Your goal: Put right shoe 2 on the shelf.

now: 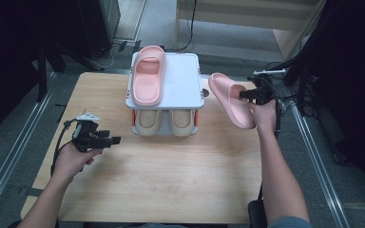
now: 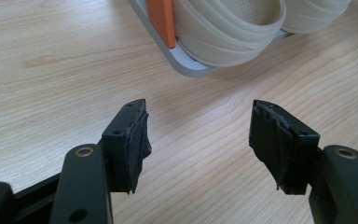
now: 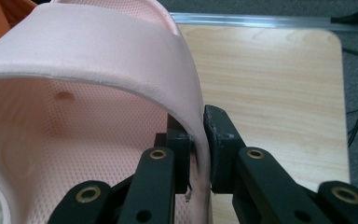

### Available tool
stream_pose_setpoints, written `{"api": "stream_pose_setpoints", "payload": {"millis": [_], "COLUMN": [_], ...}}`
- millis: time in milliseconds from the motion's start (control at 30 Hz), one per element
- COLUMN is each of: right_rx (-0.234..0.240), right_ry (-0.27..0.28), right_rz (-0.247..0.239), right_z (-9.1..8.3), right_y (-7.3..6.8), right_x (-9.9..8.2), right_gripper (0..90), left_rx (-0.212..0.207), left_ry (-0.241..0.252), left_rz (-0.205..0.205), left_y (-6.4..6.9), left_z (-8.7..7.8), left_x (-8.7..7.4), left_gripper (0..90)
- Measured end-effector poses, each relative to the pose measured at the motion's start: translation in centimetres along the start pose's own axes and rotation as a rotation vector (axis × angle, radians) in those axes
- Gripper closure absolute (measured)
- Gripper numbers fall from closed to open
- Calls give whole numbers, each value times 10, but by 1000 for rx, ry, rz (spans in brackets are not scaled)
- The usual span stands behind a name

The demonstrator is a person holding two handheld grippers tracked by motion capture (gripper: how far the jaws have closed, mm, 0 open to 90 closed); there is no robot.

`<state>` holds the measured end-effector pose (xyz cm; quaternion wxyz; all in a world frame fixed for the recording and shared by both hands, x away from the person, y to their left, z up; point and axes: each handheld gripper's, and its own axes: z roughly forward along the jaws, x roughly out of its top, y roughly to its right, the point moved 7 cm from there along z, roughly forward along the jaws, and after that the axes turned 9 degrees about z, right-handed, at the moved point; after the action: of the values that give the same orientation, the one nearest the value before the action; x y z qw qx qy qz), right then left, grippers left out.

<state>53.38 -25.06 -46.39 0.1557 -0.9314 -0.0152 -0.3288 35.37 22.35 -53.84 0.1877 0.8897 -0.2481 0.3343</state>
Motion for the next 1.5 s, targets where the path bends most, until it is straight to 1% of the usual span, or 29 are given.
{"api": "stream_pose_setpoints", "payload": {"millis": [133, 167, 200, 300, 333, 467, 500, 600, 633, 733, 833, 933, 1000, 1100, 1233, 1367, 1433, 1500], "right_rx": [-13, -13, -11, -3, -3, -6, -6, 2, 3, -2, -2, -2, -2, -4, -9, -23, -22, -22], "right_ry": [3, 6, 8, 20, 20, 31, 30, 34, 34, 27, 21, 7, 4, -9, -15, -11, -10, -8], "right_rz": [-20, -22, -21, -25, -25, -51, -55, -72, -76, -95, -115, -134, -141, -142, -141, -157, -153, -154], "right_z": [-12, -14, -18, -27, -30, -41, -43, -46, -46, -43, -37, -29, -24, -17, -7, 2, 5, 9], "right_y": [-6, -8, -11, -18, -22, -38, -42, -56, -61, -74, -87, -100, -106, -113, -123, -136, -142, -149], "right_x": [12, 16, 20, 29, 33, 50, 52, 62, 64, 69, 71, 69, 68, 68, 69, 73, 74, 75], "right_gripper": [820, 820, 819, 819, 819, 818, 817, 817, 816, 815, 812, 807, 806, 806, 806, 798, 799, 805], "left_rx": [-7, -19, -22, -23, -23, -22, -23, -21, -26, -40, -38, -36, -38, -41, -47, -45, -38, -41], "left_ry": [6, 4, 6, 9, 6, 2, 9, 10, 8, 13, 13, 12, 15, 18, 22, 18, 19, 16], "left_rz": [0, 4, 3, 11, 7, 14, 11, 11, 10, 11, 27, 31, 26, 24, 31, 39, 46, 52], "left_y": [1, 2, 3, 3, 3, 3, 3, 4, 4, 5, 6, 5, 5, 5, 6, 6, 7, 7], "left_z": [1, 1, 1, 3, 4, 6, 6, 6, 6, 5, 6, 6, 5, 4, 4, 5, 6, 6], "left_x": [3, 4, 4, 6, 5, 7, 8, 9, 9, 10, 10, 9, 9, 10, 10, 10, 10, 10], "left_gripper": [374, 374, 374, 374, 374, 374, 374, 374, 375, 375, 374, 374, 374, 374, 374, 374, 375, 376]}}
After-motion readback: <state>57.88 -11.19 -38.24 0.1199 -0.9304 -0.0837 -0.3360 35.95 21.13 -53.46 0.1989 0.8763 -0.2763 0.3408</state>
